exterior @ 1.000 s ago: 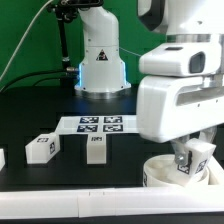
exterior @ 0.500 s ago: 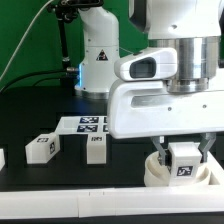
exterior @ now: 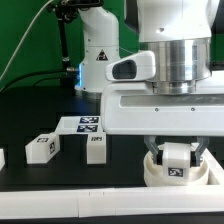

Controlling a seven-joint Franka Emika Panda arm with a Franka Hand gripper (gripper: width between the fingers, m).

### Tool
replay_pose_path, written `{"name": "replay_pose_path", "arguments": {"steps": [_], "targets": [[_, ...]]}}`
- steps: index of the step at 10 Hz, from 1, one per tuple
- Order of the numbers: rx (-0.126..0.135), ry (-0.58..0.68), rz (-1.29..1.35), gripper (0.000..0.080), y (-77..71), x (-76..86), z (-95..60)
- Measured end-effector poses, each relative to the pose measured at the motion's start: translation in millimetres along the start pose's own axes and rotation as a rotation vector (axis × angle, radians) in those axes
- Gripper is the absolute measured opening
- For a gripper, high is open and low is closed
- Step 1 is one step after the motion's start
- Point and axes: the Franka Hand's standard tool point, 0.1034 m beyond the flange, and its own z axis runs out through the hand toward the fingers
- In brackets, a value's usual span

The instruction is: Assemble stool

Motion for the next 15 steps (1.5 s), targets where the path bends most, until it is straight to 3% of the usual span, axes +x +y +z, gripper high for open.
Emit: {"name": "replay_pose_path", "arguments": {"steps": [1,6,9,13,14,15], "targets": [[-0.003,0.005,0.095,0.0340,2.0,-0.5,0.3],[-0.078,0.166,0.595,0.0340,19.7,-9.5,-3.1],[-0.046,0.150,0.735,0.0340,28.5,-11.3,-3.1],[-0.050,0.151,0.764,0.0340,30.2,-12.6,-2.5],[-0.040,0.156,0.760,0.0559,27.9,-10.0,-6.3],[-0.006,0.167,0.756,0.0635,21.6,-4.1,-23.2]]}}
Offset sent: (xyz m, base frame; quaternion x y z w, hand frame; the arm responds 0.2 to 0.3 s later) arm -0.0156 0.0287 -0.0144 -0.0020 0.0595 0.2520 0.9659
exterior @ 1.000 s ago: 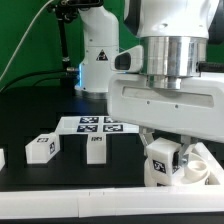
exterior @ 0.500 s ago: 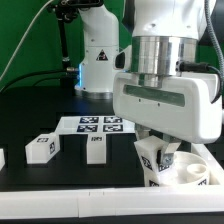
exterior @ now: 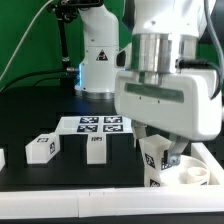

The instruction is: Assemble stool

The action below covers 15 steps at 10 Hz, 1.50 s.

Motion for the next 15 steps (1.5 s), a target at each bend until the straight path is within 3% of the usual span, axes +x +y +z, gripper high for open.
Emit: {"name": "replay_pose_path", "arguments": {"steps": [3,9,11,13,14,15], "targets": [[0.069,-0.012,-0.068,0.0649,-4.0,21.3,-38.8],[0.058,-0.013,-0.081,0.0649,-1.0,17.8,-31.8],[0.051,-0.011,-0.185,0.0649,10.3,30.2,-30.6],[0.042,-0.003,-0.346,0.0649,35.7,56.2,-25.1],[0.024,-0.014,-0.478,0.0649,51.4,71.4,-20.1],[0.004,-0.065,-0.520,0.0649,64.2,75.9,-15.4]]}}
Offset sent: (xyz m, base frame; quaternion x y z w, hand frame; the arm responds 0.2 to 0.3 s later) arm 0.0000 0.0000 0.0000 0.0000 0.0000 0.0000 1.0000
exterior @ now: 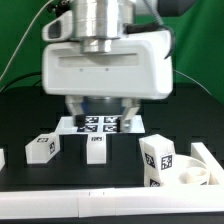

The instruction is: Assemble stool

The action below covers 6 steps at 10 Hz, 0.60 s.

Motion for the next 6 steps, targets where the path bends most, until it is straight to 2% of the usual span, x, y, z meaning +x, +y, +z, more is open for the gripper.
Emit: {"name": "replay_pose_path", "arguments": {"steps": [2,4,5,6], "targets": [[-0.001,-0.003,-0.144,0.0649,-3.6,-3.5,1.3],[-0.004,-0.002,-0.250,0.0649,-1.3,-2.2,1.5],[-0.010,-0.010,-0.345,0.0649,3.3,-2.5,4.2],[-0.022,-0.070,-0.428,0.0649,17.0,-9.2,12.4]]}}
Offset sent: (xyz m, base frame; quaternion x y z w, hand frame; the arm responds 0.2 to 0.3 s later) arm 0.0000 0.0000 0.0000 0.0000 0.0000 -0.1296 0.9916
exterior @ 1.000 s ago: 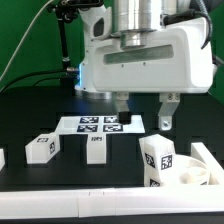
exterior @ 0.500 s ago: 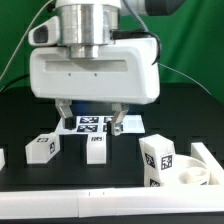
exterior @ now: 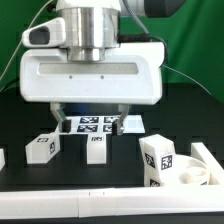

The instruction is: Assemble stool

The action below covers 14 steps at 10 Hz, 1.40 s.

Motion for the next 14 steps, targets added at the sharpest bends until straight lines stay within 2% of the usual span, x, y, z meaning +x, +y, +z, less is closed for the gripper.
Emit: {"name": "replay_pose_path", "arguments": {"steps": [1,2,3,6,7,8,9,11,12,14], "targets": [[0.009,-0.074,-0.072,0.0649,2.9,-10.5,2.6],[-0.010,-0.086,-0.158,0.0649,1.2,-13.3,3.3],[-0.010,-0.104,-0.173,0.0649,-0.9,-18.5,5.5],[-0.009,-0.131,-0.169,0.0649,1.6,-19.4,5.4],[0.000,-0.209,-0.164,0.0649,0.3,-27.1,5.4],[0.020,-0.356,-0.174,0.0649,0.6,-39.3,4.3],[0.027,-0.476,-0.184,0.0649,2.8,-42.8,4.4],[-0.025,-0.593,-0.193,0.0649,2.7,-47.9,8.3],[-0.023,-0.671,-0.188,0.0649,4.0,-53.5,7.0],[-0.042,-0.813,-0.178,0.0649,9.2,-60.1,7.7]]}}
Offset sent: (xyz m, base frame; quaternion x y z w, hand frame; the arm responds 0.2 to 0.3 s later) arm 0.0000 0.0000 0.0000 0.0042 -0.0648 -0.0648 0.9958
